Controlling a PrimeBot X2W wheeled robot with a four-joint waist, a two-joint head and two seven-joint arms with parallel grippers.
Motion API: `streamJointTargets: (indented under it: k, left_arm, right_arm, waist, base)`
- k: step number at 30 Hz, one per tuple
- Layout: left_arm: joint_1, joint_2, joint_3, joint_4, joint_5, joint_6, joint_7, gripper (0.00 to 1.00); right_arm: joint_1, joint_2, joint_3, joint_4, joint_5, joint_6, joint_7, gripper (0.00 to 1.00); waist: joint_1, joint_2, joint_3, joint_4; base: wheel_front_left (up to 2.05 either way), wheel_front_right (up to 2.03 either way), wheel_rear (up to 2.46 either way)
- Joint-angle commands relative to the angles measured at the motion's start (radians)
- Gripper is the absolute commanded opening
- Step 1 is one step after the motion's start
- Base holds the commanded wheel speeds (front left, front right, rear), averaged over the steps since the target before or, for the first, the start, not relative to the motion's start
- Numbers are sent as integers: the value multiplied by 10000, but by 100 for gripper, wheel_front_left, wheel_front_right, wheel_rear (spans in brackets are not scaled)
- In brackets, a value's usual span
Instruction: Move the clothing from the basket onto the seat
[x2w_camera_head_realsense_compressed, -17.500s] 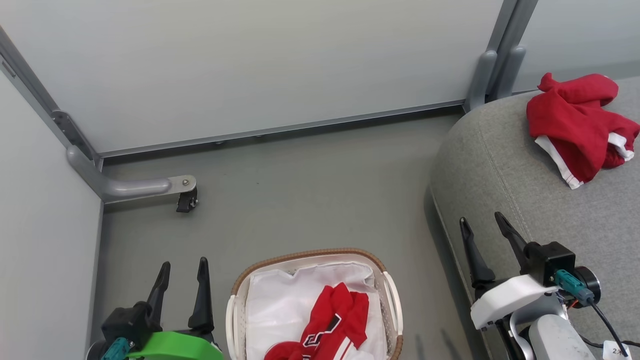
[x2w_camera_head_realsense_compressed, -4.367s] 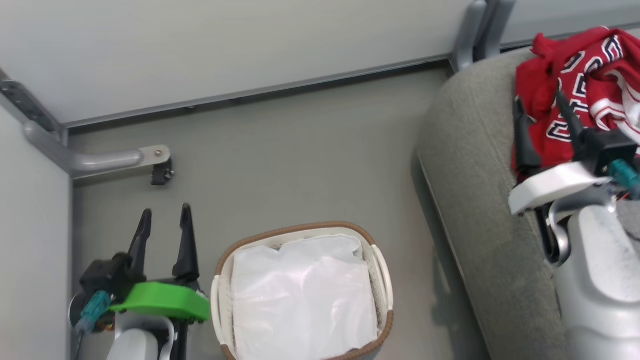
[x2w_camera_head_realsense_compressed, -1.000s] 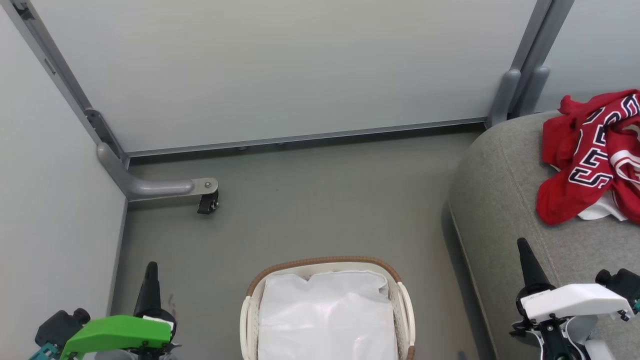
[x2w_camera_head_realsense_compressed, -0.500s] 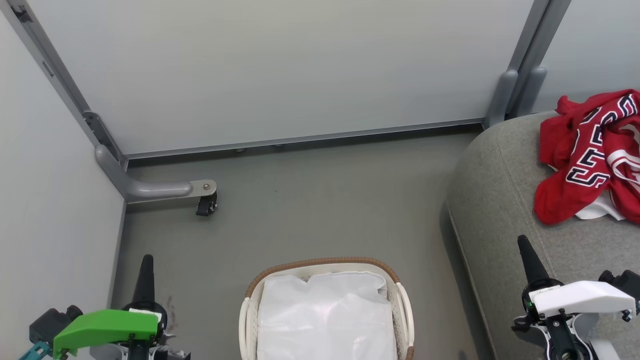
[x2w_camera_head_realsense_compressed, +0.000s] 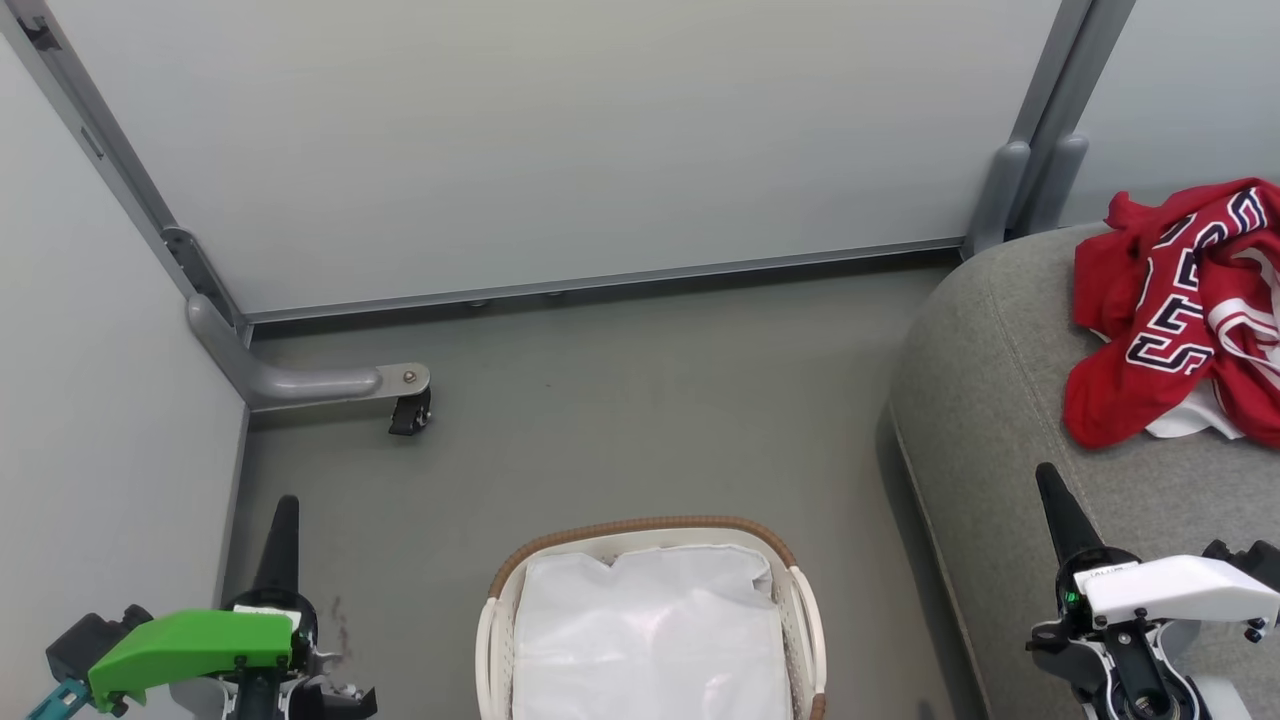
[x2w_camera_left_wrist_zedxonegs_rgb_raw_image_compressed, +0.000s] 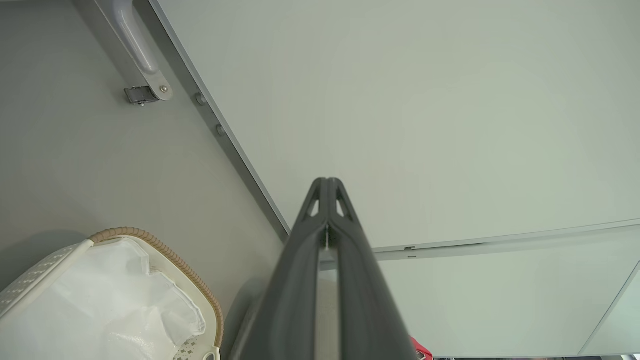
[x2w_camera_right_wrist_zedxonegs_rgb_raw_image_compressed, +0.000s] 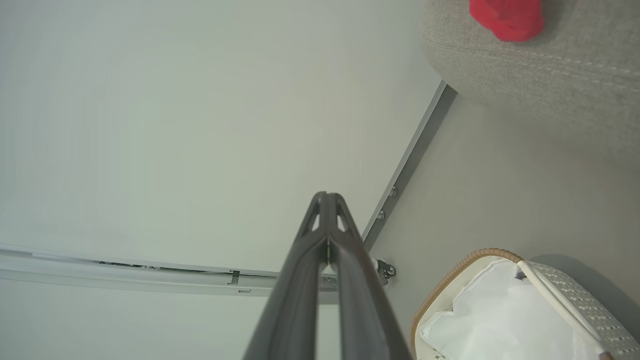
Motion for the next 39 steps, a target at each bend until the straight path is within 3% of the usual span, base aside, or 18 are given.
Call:
streamJointTargets:
  k: [1, 39]
  left_arm:
    - [-206, 49, 78, -80, -226, 3, 70, 0]
    - [-424, -17, 540, -265, -2513, 4, 839, 0]
  right_arm:
    - [-134, -66, -50, -101, 249, -7, 63, 0]
    - [-207, -92, -228, -156, 2864, -9, 775, 0]
  waist:
    - [0, 0, -4, -5]
    - [0, 0, -107, -151]
  base:
    - [0, 0, 0]
    - [0, 0, 0]
